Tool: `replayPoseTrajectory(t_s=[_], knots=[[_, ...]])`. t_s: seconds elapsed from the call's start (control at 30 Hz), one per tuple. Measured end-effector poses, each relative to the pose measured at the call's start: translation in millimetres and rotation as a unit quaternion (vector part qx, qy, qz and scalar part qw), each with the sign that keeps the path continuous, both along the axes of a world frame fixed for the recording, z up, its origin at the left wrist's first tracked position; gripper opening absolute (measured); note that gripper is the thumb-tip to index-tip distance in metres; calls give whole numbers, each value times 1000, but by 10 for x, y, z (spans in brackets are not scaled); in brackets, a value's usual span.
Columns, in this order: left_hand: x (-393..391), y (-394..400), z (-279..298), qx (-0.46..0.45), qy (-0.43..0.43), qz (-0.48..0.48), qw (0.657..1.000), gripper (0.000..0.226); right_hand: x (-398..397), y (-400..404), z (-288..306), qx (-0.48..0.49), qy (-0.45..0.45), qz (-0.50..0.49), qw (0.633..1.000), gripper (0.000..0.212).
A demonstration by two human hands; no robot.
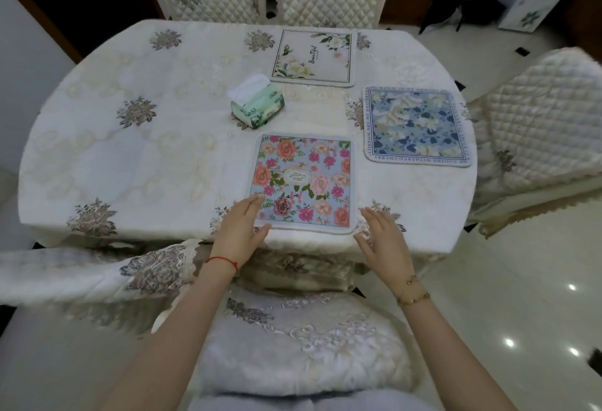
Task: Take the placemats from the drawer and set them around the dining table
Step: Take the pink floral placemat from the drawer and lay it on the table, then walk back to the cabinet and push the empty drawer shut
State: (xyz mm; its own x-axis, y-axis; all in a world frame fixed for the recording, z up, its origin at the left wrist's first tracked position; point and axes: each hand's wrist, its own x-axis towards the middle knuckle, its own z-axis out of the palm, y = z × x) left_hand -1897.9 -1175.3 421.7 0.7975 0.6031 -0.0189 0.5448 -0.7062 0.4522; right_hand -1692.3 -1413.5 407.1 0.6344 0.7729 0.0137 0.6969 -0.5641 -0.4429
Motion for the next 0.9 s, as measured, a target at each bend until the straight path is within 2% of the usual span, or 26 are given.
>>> replayPoseTrajectory(t_s=[0.17, 0.3, 0.47, 0.7, 0.9], knots=[[-163, -318, 244, 22, -18, -9, 1000, 51, -186, -444, 233, 37, -34, -13, 999, 49], [-370, -634, 398, 18, -53, -25, 998, 44, -365, -818, 303, 38, -10, -24, 999, 53], [-591, -933, 441, 4, -71, -48, 996, 39, -669, -1221, 357, 54, -8, -51, 997, 46], [-792, -1273, 590, 8, -71, -117, 990, 37, -1245, -1804, 532, 68, -14, -127, 990, 42], [-664, -1617, 792, 18, -65, -182, 981, 34, -1556, -2428, 660, 69, -26, -202, 977, 41]])
